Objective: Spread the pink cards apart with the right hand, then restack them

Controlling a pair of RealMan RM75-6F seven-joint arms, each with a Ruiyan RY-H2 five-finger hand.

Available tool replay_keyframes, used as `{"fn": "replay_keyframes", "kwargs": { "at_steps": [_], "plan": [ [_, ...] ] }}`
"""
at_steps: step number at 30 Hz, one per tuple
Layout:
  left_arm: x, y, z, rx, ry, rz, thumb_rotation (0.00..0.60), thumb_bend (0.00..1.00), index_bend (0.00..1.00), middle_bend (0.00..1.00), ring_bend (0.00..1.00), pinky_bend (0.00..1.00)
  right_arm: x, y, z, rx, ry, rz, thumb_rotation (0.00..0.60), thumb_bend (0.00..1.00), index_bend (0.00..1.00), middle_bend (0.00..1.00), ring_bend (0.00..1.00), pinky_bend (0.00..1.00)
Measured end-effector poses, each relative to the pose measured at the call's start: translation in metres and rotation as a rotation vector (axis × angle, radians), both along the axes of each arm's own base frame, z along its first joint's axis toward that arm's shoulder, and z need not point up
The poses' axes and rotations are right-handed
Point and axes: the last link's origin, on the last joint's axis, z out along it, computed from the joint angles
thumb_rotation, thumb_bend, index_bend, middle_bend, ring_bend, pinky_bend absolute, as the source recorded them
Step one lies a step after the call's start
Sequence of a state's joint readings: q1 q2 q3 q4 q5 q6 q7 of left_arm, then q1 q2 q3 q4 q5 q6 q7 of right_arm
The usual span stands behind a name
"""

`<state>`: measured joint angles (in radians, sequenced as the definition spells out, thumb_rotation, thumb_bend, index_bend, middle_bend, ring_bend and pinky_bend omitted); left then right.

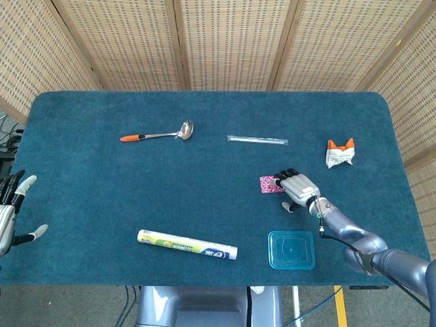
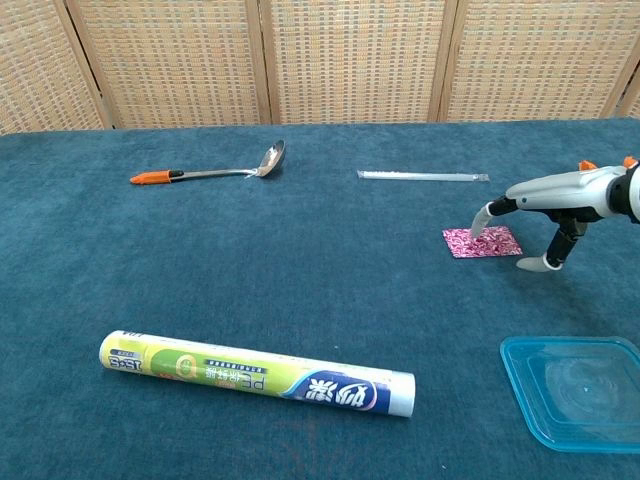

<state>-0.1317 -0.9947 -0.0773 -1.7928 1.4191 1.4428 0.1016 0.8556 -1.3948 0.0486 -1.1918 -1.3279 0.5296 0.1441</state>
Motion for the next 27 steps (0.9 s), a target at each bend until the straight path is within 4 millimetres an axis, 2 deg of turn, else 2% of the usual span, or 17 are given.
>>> {"fn": "replay_keyframes", "kwargs": {
  "at_steps": [20,27],
  "plan": [
    [0.0,0.0,-0.001,-0.003,-0.001,0.001,0.6,0.14,0.08,0.0,0.0,0.0,-0.012,0.002,-0.002,0.0,0.05,-0.006,0.6,0.47,0.19,0.13,0.0,0.0],
    [0.0,0.0,-0.002,-0.007,-0.001,0.002,0.6,0.14,0.08,0.0,0.0,0.0,-0.014,0.009,-0.002,0.011,0.051,0.003,0.6,0.47,0.19,0.13,0.0,0.0]
  ]
}}
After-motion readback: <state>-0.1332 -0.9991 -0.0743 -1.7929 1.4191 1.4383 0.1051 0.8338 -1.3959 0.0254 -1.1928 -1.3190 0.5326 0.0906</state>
